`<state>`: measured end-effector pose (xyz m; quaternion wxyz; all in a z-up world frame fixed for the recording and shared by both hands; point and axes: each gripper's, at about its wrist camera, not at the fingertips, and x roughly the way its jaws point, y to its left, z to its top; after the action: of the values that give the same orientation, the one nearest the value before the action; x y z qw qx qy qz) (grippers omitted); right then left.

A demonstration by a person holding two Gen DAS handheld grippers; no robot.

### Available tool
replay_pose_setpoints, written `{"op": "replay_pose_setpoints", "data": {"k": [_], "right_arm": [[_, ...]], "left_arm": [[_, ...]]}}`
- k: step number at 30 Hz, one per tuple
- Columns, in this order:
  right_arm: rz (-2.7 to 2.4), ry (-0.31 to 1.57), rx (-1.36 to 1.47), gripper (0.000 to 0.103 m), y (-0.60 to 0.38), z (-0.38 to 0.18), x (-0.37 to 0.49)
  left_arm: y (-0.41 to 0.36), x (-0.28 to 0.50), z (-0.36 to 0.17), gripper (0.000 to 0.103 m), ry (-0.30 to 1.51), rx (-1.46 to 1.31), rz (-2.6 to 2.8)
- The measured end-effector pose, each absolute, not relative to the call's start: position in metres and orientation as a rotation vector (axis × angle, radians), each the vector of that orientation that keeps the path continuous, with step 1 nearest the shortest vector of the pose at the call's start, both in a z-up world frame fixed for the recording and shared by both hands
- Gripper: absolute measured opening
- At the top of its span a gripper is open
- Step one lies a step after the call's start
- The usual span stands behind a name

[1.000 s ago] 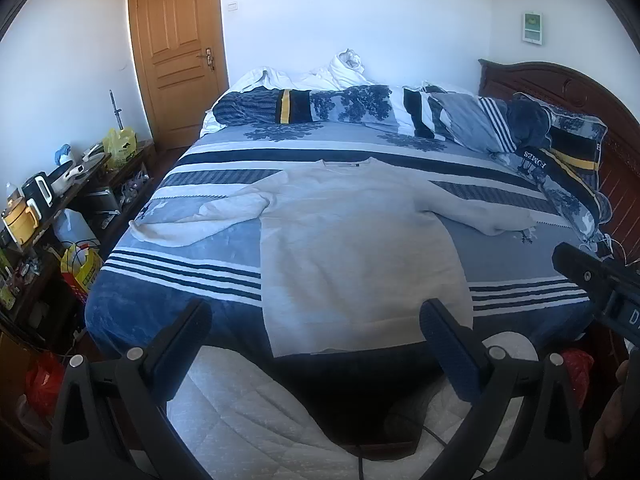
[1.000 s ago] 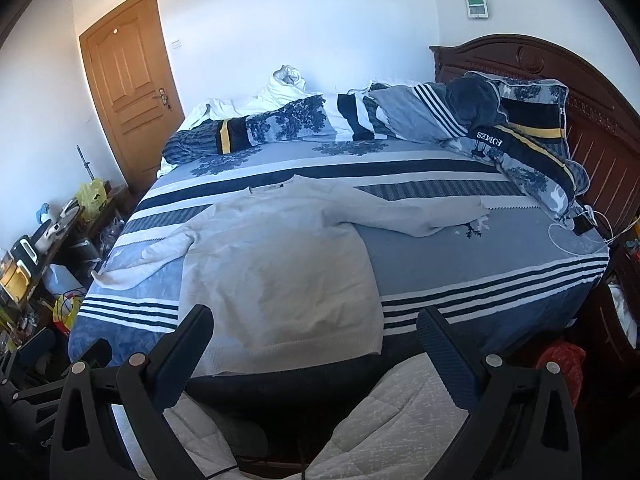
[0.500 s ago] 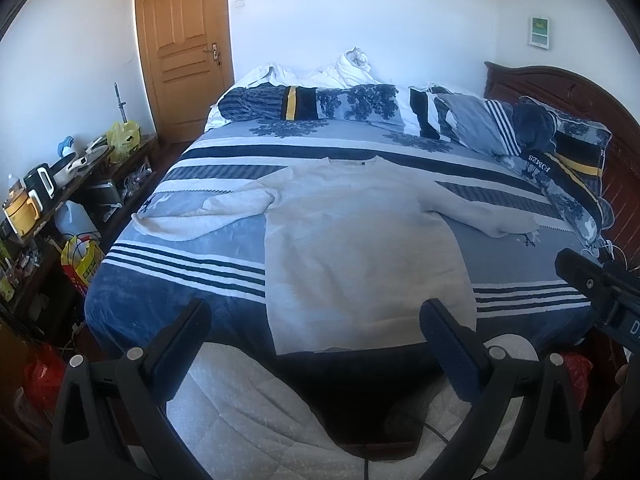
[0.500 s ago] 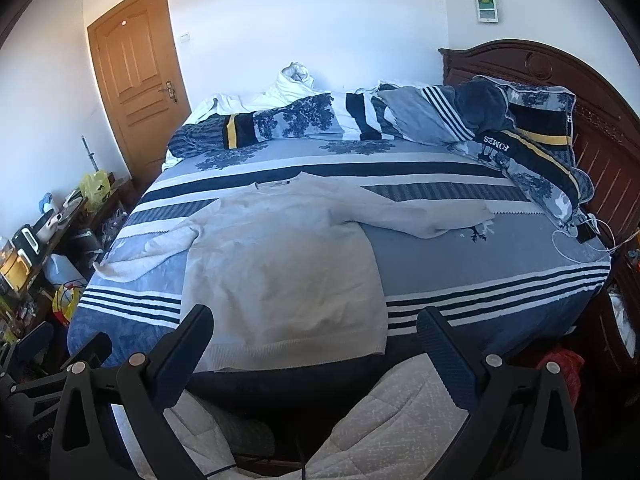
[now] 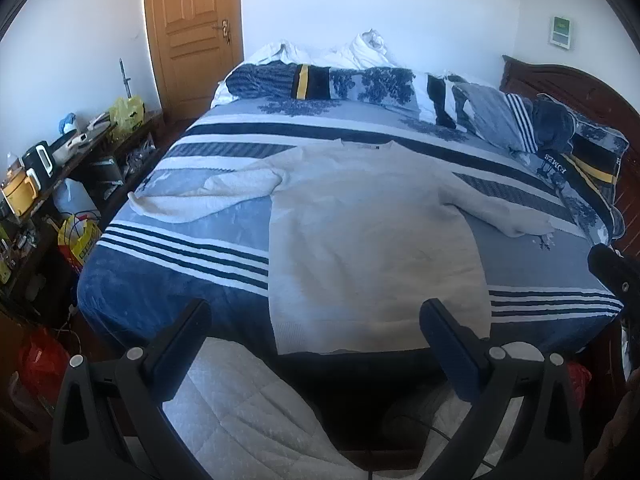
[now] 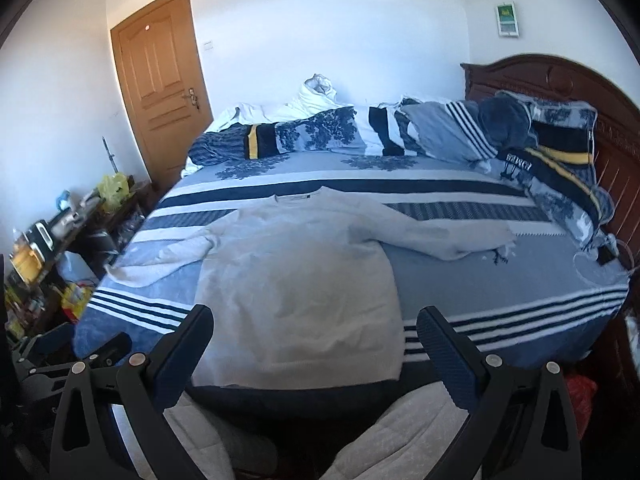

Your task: Fold small clothes

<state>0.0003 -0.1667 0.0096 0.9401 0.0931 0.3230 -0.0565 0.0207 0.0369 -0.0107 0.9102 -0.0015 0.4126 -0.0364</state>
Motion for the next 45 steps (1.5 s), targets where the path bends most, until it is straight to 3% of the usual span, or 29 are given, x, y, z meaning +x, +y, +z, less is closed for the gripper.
{"op": "replay_pose_setpoints", "data": {"k": [27, 45], "right_arm": [[0.104, 0.755, 0.228, 0.103, -0.118, -0.022, 0.153], [0.121, 0.812, 0.123, 0.103, -0.076, -0.047, 0.226]], "left_arm": [[0.105, 0.149, -0.07, 0.103, 0.952, -0.112, 0.088], [0.129, 0.189, -0.098, 0.103, 0.994, -0.111, 0.152]]}}
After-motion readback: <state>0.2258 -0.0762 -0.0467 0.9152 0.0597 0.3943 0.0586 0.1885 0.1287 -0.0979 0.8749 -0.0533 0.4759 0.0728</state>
